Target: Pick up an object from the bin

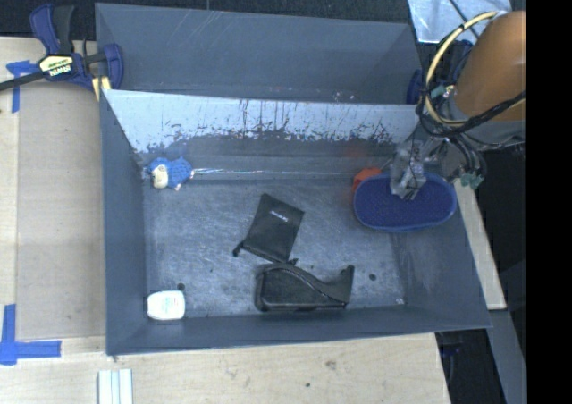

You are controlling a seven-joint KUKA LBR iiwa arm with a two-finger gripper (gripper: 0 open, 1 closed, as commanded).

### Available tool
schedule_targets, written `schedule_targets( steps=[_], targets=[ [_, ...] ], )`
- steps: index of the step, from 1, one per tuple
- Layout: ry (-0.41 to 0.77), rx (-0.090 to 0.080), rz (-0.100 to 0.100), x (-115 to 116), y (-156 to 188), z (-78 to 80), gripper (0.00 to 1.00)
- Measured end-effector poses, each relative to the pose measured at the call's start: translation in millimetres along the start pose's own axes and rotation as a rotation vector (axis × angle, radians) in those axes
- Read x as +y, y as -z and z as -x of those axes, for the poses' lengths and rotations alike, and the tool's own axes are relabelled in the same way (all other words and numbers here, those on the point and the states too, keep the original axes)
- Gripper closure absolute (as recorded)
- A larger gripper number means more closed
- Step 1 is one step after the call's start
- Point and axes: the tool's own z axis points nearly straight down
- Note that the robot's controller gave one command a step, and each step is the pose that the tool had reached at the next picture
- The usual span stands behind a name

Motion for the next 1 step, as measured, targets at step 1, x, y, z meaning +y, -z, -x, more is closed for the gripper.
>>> schedule_targets(
  steps=[1],
  targets=[
    [-0.002,-0.004,0.000,4.3,87.2,12.4,1.00]
  ],
)
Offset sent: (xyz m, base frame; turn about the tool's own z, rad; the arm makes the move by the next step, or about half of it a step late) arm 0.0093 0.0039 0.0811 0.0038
